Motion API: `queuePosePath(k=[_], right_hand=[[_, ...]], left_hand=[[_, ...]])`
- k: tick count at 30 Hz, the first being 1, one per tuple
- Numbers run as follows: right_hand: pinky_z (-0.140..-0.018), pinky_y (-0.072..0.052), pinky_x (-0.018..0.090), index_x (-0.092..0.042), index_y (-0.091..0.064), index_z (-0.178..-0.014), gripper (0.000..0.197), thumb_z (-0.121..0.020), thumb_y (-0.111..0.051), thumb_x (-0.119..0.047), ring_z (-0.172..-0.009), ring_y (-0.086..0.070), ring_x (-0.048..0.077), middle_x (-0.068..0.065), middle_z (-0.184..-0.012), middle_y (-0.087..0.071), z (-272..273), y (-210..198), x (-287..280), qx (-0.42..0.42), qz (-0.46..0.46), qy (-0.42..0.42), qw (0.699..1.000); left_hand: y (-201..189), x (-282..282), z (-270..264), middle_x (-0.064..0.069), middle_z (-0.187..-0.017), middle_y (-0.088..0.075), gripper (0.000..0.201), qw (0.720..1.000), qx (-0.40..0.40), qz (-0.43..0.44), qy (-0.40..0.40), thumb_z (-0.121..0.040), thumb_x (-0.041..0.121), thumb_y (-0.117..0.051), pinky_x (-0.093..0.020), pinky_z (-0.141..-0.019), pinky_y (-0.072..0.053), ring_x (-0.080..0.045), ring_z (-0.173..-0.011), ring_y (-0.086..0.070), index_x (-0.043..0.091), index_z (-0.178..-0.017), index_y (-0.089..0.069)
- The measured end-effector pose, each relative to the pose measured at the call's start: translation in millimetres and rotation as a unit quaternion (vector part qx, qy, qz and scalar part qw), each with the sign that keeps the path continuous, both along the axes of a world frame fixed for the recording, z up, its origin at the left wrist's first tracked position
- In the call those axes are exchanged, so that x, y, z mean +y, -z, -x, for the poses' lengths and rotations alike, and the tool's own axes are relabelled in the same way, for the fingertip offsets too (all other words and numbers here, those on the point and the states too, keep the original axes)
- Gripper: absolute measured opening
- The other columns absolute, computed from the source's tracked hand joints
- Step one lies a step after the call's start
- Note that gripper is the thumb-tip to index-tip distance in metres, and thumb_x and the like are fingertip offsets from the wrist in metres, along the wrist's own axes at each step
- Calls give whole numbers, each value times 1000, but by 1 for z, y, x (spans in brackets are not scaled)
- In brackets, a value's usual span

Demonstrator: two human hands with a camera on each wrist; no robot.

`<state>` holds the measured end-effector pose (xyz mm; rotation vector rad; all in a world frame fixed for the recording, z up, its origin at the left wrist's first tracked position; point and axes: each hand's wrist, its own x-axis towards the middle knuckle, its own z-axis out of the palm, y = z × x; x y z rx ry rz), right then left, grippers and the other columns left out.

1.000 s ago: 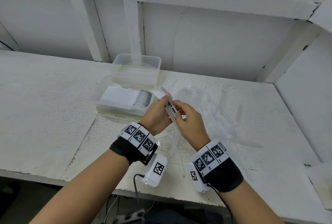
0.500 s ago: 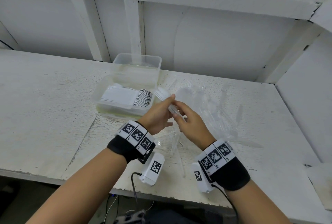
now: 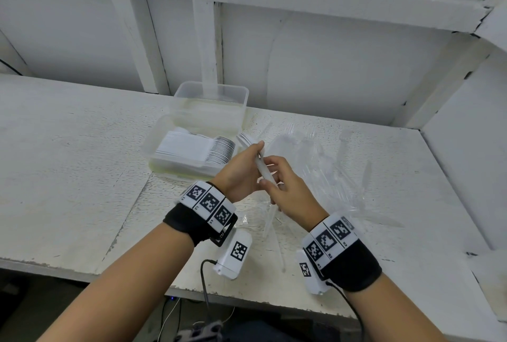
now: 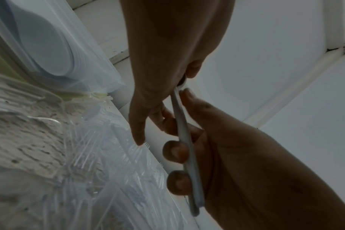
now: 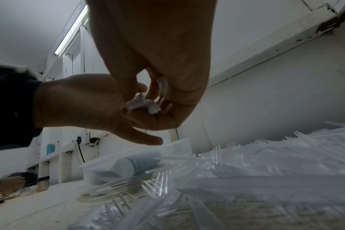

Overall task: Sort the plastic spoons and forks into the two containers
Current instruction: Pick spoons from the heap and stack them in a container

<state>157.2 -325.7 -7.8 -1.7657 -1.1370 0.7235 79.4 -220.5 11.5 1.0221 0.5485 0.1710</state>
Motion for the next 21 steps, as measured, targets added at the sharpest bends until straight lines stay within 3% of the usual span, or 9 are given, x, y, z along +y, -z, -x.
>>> queuePosePath(k=[3, 6, 9, 11, 13, 15, 18, 21], right_hand=[[-63, -42, 6, -25, -44, -125, 29, -97, -46, -17, -82, -54, -10, -23, -98, -54, -1, -2, 2, -6, -9, 3, 1000], [-53, -39, 9, -27, -49, -122, 28, -97, -46, -15, -65, -50, -2, -15, -83, -54, -4, -7, 4, 60, -30, 50, 997], [-47, -38, 18, -33, -51, -118, 28, -98, -45, -15, -53, -44, 4, -2, -74, -53, -6, -11, 6, 111, -55, 63, 990], [-46, -40, 20, -34, -51, -118, 29, -98, -44, -15, -50, -45, 3, -1, -73, -53, -4, -12, 9, 99, -56, 48, 992], [-48, -44, 21, -36, -49, -120, 29, -99, -42, -17, -51, -48, 3, -2, -74, -54, -2, -12, 11, 86, -42, 31, 995], [-53, -48, 23, -40, -45, -121, 30, -99, -41, -21, -56, -52, 6, -3, -74, -57, 0, -11, 12, 87, -21, 13, 996], [-63, -50, 26, -42, -41, -123, 27, -100, -38, -27, -66, -58, 11, -1, -74, -60, 2, -10, 12, 97, 7, -6, 995], [-63, -46, 15, -37, -42, -126, 28, -101, -35, -29, -70, -59, 4, -6, -80, -61, 5, -13, 13, 85, 13, -12, 996]], left_hand=[[2, 3, 4, -7, -95, -61, 39, 1000, -1, -22, 10, -99, 47, -26, -45, -98, -41, -23, -103, -57, 20, -90, -52], [3, 5, 9, -3, -99, -60, 40, 999, -17, -31, 18, -99, 44, -27, -42, -95, -37, -19, -102, -53, 19, -93, -57], [7, 3, 13, -12, -107, -52, 34, 998, -21, -58, 22, -101, 33, -30, -41, -91, -36, -16, -94, -53, 17, -96, -60], [10, 1, 15, -14, -103, -51, 32, 998, -22, -65, 5, -102, 29, -32, -45, -94, -40, -18, -90, -55, 14, -96, -59], [12, 1, 16, -11, -87, -57, 31, 997, -19, -73, -12, -102, 27, -33, -50, -97, -41, -19, -82, -58, 10, -97, -59], [12, 3, 18, -5, -80, -62, 30, 996, -17, -80, -25, -102, 23, -33, -46, -89, -46, -15, -71, -60, 8, -97, -59], [8, 6, 21, -9, -89, -64, 29, 995, -6, -101, -27, -101, 18, -31, -34, -71, -49, -13, -62, -59, 7, -97, -58], [7, 9, 24, -20, -90, -56, 30, 995, -3, -102, -24, -100, 16, -29, -35, -69, -50, -22, -67, -55, 4, -103, -55]])
